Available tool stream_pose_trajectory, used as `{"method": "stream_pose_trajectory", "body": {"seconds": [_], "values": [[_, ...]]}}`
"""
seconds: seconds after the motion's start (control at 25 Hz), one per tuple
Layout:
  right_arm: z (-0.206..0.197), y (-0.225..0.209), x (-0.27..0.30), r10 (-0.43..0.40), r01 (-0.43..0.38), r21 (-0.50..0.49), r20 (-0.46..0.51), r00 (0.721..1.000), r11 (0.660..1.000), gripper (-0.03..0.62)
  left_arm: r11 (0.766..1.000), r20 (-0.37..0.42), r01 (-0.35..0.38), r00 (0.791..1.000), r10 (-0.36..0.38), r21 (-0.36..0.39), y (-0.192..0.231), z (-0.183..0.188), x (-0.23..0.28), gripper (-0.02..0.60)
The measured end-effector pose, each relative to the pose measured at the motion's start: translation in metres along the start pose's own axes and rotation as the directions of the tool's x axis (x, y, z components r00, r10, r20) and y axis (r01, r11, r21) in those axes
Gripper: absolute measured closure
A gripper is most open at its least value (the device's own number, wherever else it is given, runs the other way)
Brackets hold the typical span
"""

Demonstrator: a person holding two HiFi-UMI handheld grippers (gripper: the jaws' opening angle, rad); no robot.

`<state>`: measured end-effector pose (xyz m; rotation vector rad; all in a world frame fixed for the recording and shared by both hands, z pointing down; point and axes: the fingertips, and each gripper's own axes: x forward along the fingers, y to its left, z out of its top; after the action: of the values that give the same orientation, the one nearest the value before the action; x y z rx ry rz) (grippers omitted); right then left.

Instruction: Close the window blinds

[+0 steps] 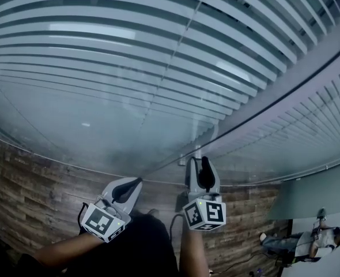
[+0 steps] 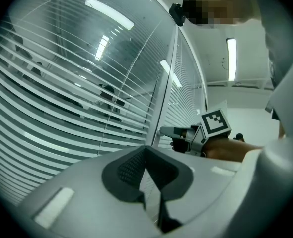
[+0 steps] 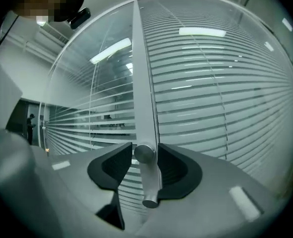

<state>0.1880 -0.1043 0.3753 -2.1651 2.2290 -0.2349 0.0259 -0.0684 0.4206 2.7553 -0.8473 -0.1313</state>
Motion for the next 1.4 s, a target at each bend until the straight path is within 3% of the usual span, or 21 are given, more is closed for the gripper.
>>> {"method": "stream_pose_trajectory", "body": {"seconds": [0.12,0.24,0.4,0.56,0.76,0.96,1.04,1.12,1.16,1.28,1.4], "values": [[0.0,0.001,0.003,-0.021,0.02,0.062,0.006,1.0,0.998,0.433,1.0,0.001,0.004,1.0,-0.004,0.001,0.0,0.0,0.001,0.581],[-0.001,-0.002,0.003,-0.038,0.038,0.05,0.0,0.999,0.998,0.471,1.0,-0.001,0.001,1.0,-0.001,-0.014,0.003,-0.001,0.002,0.581],[-0.001,-0.001,0.004,-0.027,0.025,-0.076,-0.025,0.999,0.997,0.464,1.0,-0.004,-0.005,1.0,0.005,-0.025,0.006,-0.002,0.004,0.581],[0.0,0.003,0.004,-0.029,0.016,-0.226,-0.054,0.998,0.974,0.464,1.0,-0.002,-0.003,1.0,0.003,-0.024,0.006,-0.001,0.005,0.581],[0.001,0.011,0.006,-0.033,-0.004,-0.445,-0.076,0.997,0.895,0.462,1.0,-0.006,-0.007,1.0,0.007,-0.028,0.006,-0.003,0.006,0.581],[-0.002,0.015,0.006,-0.045,-0.042,-0.666,-0.113,0.993,0.744,0.461,1.0,-0.011,-0.006,1.0,0.006,-0.03,0.005,-0.004,0.006,0.581],[-0.004,0.017,0.006,-0.052,-0.047,-0.691,-0.121,0.991,0.721,0.461,0.999,-0.016,-0.006,1.0,0.005,-0.034,0.006,-0.005,0.006,0.581],[-0.005,0.016,0.006,-0.049,-0.037,-0.657,-0.112,0.993,0.753,0.457,0.999,-0.019,-0.003,1.0,0.002,-0.035,0.005,-0.006,0.006,0.581],[-0.005,0.015,0.005,-0.045,-0.028,-0.613,-0.103,0.994,0.79,0.457,0.999,-0.02,-0.001,1.0,0.0,-0.034,0.005,-0.007,0.006,0.581],[-0.003,0.015,0.002,-0.014,-0.013,-0.384,-0.066,0.998,0.923,0.41,1.0,-0.022,0.001,1.0,-0.002,-0.025,0.004,-0.006,0.006,0.581],[-0.004,0.01,-0.002,-0.016,0.012,-0.176,-0.017,1.0,0.984,0.416,1.0,-0.017,-0.002,1.0,0.002,-0.026,0.006,-0.006,0.005,0.581]]}}
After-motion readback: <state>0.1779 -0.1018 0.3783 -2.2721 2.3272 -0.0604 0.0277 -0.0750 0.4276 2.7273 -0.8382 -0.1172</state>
